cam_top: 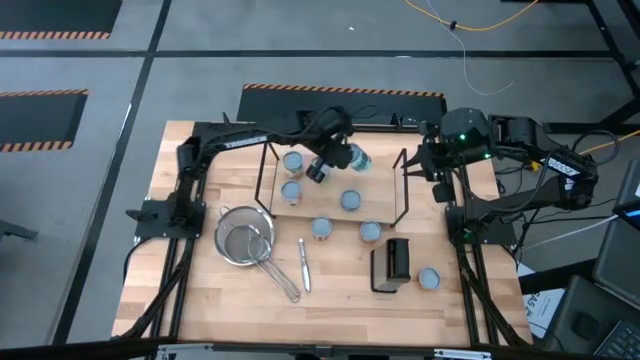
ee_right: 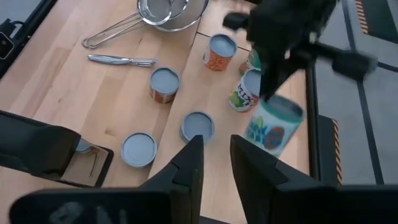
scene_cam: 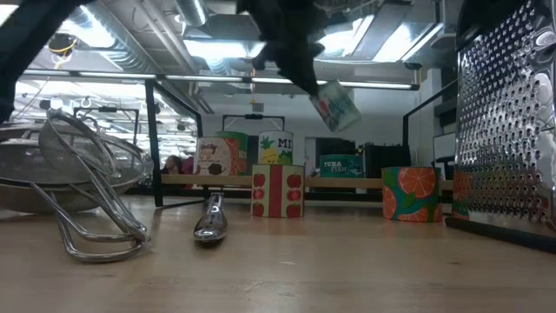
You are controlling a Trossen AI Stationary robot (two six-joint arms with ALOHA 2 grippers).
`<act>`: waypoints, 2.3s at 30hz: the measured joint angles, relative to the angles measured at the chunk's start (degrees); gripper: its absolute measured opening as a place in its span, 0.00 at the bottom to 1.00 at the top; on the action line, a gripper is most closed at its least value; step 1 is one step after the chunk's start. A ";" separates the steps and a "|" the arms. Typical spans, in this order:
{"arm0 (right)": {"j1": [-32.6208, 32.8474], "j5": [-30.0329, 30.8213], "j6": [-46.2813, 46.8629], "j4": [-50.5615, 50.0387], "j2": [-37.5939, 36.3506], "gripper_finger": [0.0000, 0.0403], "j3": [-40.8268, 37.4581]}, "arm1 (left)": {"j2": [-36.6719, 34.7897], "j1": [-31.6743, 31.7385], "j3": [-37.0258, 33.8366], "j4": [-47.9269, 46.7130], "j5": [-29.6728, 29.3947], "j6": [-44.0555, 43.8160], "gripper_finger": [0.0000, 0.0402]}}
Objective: Pick and place cans onto a shelf
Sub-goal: Put the white can on the shelf aligned with the other blue can
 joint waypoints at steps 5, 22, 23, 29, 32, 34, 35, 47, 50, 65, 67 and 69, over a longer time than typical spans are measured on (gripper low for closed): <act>0.03 -0.21 -0.06 0.04 0.02 0.21 0.00 | 4.86 -0.09 4.06 -3.84 -0.07 -0.02 0.00; -2.15 4.03 -1.92 25.00 -0.04 0.21 -19.35 | 6.22 -0.83 4.14 -8.75 -0.07 -4.55 0.00; -2.92 4.37 -1.92 27.69 -0.04 0.21 -21.21 | 6.22 -0.83 4.14 -8.77 -0.07 -4.63 0.00; -7.54 4.76 -1.92 42.58 -0.04 0.21 -30.39 | 6.22 -0.80 4.14 -8.83 -0.07 -6.27 0.00; -9.22 4.20 -1.92 47.87 -0.04 0.21 -33.49 | 6.22 -0.83 4.14 -8.92 -0.07 -6.29 0.00; -10.04 2.60 -1.91 51.04 -0.05 0.21 -35.15 | 6.22 -0.83 4.14 -8.90 -0.08 -6.25 0.00; -10.34 1.98 -1.91 52.03 -0.06 0.21 -35.85 | 6.22 -0.83 4.14 -8.90 -0.08 -6.26 0.00; -10.59 3.16 -1.32 56.85 -0.07 0.21 -39.14 | 6.22 -0.81 4.12 -8.90 -0.07 -6.25 0.00; -10.67 3.20 0.79 57.78 -0.07 0.24 -39.04 | 6.20 -0.81 4.12 -8.90 -0.07 -6.25 0.00; -11.05 3.22 1.76 57.86 5.38 0.41 -38.93 | 6.20 -0.79 4.12 -8.69 -0.09 -6.23 0.00; -11.05 3.20 1.73 58.02 6.74 0.41 -38.93 | 6.20 -0.78 4.12 -8.49 -0.19 -6.22 0.00; -11.05 3.20 1.73 58.67 8.09 0.41 -38.93 | 6.20 -0.72 4.12 -8.33 -1.03 -6.21 0.00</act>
